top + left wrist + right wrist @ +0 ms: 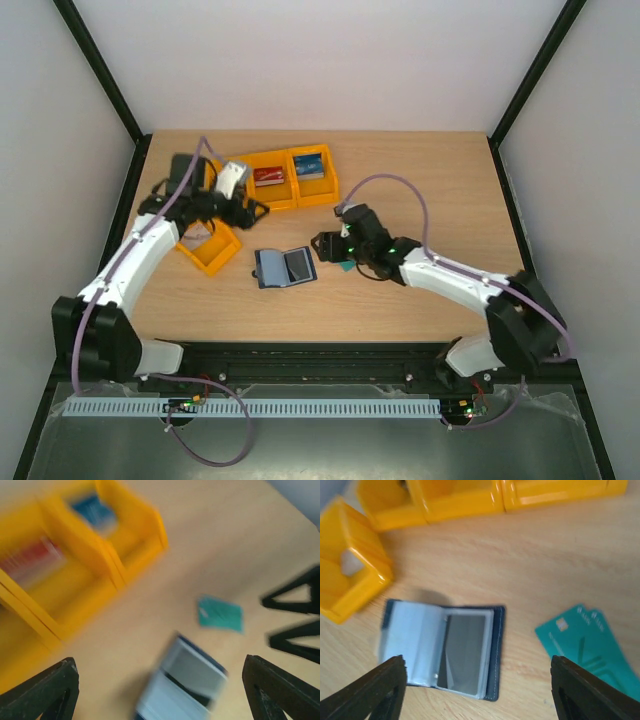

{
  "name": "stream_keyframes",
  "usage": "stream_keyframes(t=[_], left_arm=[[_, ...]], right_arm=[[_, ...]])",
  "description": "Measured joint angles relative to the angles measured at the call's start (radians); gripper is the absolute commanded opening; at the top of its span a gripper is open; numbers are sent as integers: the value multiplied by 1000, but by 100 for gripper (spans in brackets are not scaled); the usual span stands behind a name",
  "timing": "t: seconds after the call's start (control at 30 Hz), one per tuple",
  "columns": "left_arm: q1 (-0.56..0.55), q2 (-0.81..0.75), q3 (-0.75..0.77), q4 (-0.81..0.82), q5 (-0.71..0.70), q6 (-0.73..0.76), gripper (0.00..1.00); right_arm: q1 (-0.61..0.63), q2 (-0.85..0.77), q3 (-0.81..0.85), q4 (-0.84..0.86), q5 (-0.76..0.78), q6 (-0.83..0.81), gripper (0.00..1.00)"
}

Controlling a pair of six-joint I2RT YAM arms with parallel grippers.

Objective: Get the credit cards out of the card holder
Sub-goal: Place the credit card in the storage box, then pick up the card holder from the center of the board.

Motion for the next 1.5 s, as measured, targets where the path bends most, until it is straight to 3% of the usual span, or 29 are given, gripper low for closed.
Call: stream_keyframes(t=[0.23, 0.57, 0.73, 0.83, 1.13, 1.33, 1.5], left_arm=[[-91, 79, -293, -84, 139, -286, 99], [-132, 87, -409, 26, 53, -440, 99], [-127, 185, -435, 77, 40, -500, 99], [-127, 222, -440, 109, 55, -521, 85], [-125, 232, -477, 176, 74, -550, 5], [-117, 200, -492, 188, 85, -533, 2], [-116, 89, -472, 143, 65, -447, 2]], right_arm=[[123, 267, 97, -63, 60, 39, 61], [158, 453, 164, -66, 65, 53, 50], [158, 467, 173, -62, 61, 54, 46], [158, 468, 173, -59, 52, 54, 43], [156, 476, 162, -4, -19, 72, 41], [147, 452, 120, 34, -43, 74, 44], [106, 296, -6, 87, -74, 80, 47]])
